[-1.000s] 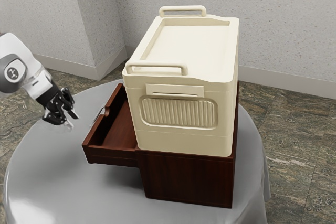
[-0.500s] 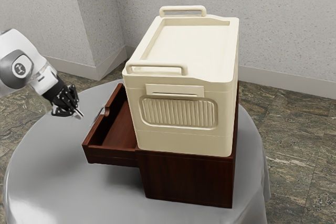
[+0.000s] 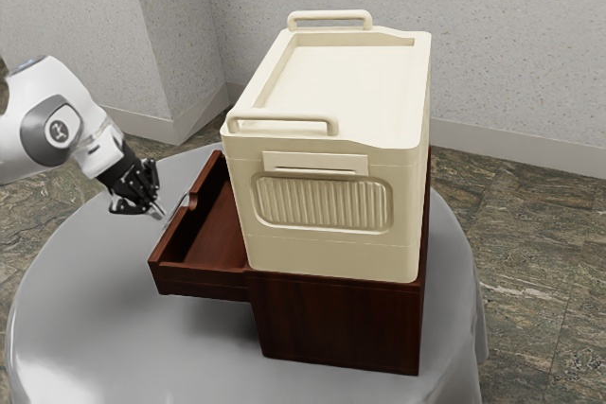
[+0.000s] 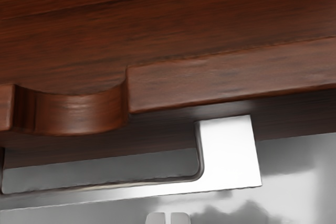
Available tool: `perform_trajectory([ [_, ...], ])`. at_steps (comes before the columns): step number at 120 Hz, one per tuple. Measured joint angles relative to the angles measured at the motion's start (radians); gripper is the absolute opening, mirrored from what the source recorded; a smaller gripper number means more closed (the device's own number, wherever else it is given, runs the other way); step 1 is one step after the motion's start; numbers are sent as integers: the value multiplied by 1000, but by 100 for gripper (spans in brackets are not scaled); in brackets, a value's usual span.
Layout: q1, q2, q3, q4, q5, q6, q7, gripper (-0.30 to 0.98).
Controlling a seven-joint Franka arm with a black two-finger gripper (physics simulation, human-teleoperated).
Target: Push the drawer handle with one arm to close the drawer
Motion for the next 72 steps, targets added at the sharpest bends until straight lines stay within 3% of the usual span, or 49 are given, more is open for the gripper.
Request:
perform_trajectory([
  [72,-56,17,0,-1,-25,26,24,-10],
])
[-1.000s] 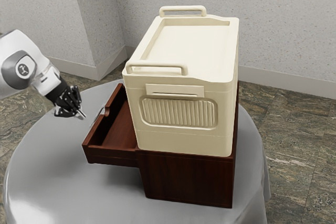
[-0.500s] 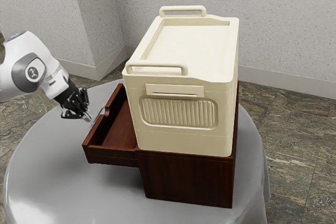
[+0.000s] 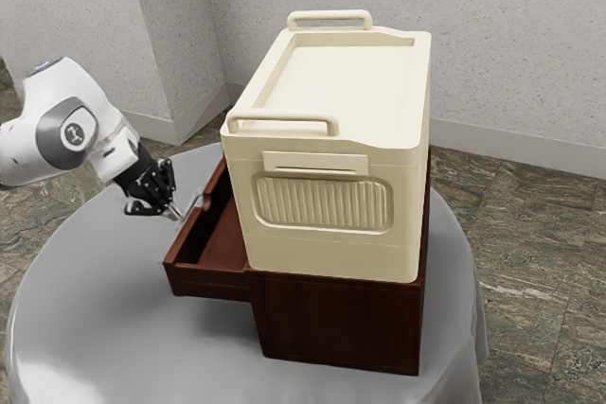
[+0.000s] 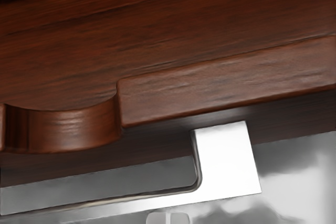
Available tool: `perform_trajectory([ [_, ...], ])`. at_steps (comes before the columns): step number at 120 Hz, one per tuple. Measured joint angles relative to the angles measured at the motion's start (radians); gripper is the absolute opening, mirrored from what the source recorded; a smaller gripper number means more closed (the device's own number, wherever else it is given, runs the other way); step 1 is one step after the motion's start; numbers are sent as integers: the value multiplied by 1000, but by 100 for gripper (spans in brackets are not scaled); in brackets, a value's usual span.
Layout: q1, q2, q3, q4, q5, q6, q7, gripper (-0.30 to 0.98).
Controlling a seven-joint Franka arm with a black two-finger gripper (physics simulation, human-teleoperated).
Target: Push the drawer handle with one arm to close the drawer
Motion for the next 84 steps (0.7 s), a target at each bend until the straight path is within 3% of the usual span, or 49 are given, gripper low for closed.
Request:
perform_trajectory([
  [84,-80,126,-4,54,-105,21,4,-10],
])
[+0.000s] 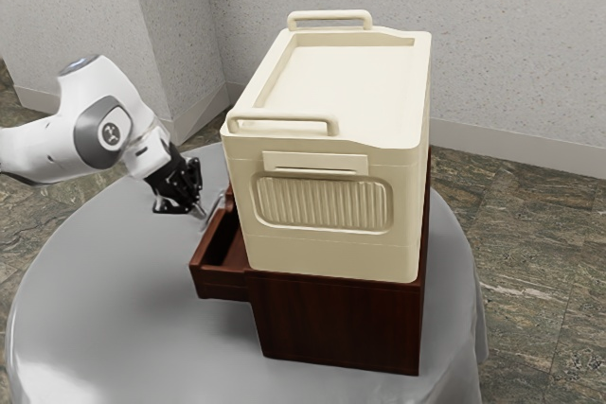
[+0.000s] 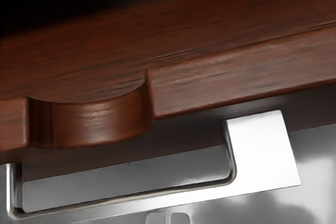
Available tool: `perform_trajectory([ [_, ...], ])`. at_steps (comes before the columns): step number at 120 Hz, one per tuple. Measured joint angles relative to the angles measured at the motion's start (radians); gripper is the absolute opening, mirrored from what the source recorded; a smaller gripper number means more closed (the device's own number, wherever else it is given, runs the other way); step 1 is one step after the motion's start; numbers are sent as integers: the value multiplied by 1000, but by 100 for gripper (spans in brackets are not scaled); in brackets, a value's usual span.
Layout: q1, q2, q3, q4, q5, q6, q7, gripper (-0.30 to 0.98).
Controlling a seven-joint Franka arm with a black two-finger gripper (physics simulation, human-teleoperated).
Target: Push the drawer handle with one arm to close the drawer
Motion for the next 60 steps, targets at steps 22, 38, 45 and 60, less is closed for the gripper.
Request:
perform_trajectory([
  [22,-15,24,-1,10,-27,8,0,-10],
  [38,-32,33,-2,15,-43,11,0,-10],
  [45,-36,34,-2,16,-48,12,1,-10],
  [60,-41,37,-2,20,-56,13,1,-10],
])
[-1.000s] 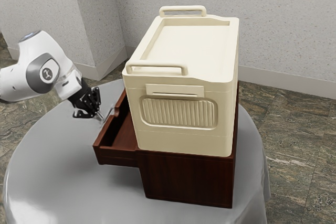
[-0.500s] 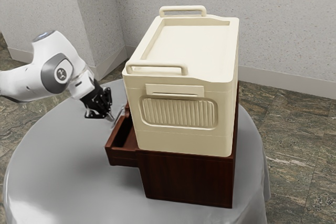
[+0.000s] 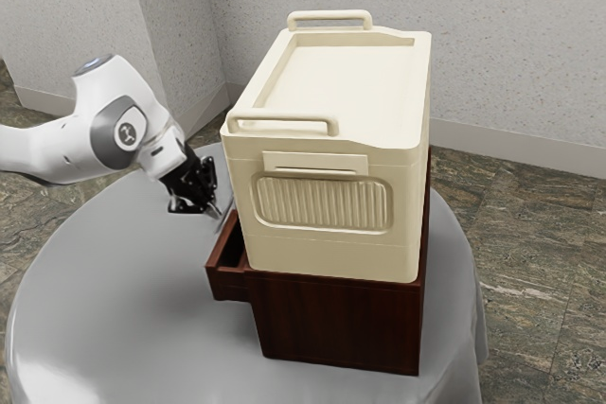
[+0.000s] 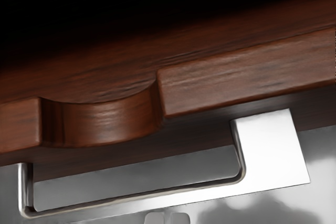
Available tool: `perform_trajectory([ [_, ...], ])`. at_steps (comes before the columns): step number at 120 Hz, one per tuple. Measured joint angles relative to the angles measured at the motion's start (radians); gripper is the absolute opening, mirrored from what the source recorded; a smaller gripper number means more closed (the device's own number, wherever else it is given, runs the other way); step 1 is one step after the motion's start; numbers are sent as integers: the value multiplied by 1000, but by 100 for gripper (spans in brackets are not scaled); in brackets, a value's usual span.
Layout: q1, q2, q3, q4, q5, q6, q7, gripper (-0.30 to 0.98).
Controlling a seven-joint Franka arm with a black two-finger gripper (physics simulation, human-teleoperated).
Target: Push the drawer handle with one arm to close the drawer
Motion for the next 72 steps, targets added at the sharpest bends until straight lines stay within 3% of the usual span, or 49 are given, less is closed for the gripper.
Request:
perform_trajectory([
  [72,-28,40,-6,22,-53,3,0,-10],
])
